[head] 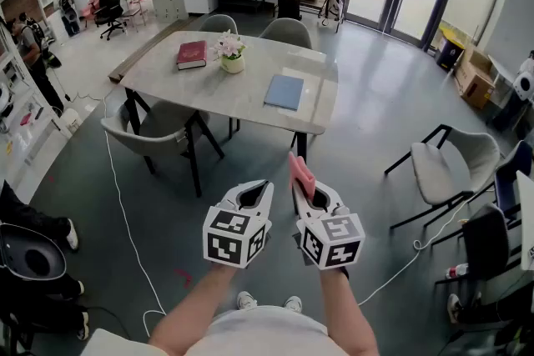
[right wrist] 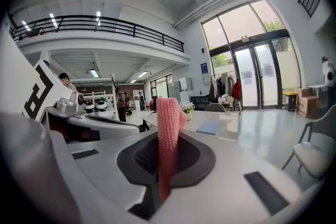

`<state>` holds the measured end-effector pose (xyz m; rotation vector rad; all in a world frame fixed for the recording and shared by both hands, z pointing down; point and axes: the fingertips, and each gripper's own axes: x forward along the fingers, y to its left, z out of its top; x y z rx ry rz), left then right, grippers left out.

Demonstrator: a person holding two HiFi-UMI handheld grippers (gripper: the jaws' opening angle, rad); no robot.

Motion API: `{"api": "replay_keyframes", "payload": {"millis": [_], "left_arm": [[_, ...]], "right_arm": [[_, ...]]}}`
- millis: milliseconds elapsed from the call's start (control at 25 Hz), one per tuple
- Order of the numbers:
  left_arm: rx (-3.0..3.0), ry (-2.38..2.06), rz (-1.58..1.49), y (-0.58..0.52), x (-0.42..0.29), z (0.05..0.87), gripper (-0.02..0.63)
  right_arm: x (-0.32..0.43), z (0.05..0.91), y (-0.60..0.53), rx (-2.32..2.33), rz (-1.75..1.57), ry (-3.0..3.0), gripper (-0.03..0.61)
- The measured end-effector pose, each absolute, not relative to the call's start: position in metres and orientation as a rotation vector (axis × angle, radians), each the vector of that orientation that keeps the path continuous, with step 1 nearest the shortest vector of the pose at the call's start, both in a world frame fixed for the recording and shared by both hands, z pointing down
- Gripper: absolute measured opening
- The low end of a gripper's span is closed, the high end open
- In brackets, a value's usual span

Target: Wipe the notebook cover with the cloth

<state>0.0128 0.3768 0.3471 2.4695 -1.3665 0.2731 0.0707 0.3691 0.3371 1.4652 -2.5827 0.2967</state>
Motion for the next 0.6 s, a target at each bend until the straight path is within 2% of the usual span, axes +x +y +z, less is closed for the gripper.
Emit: {"api": "replay_keyframes", "payload": {"millis": [600], "left_arm": [[2.496,-1.297,0.264,0.357,-0.02,0.355,0.008]], "right_arm": [[0.035,0.347,0.355,1.488,0.307,-2.548,0.014]]}}
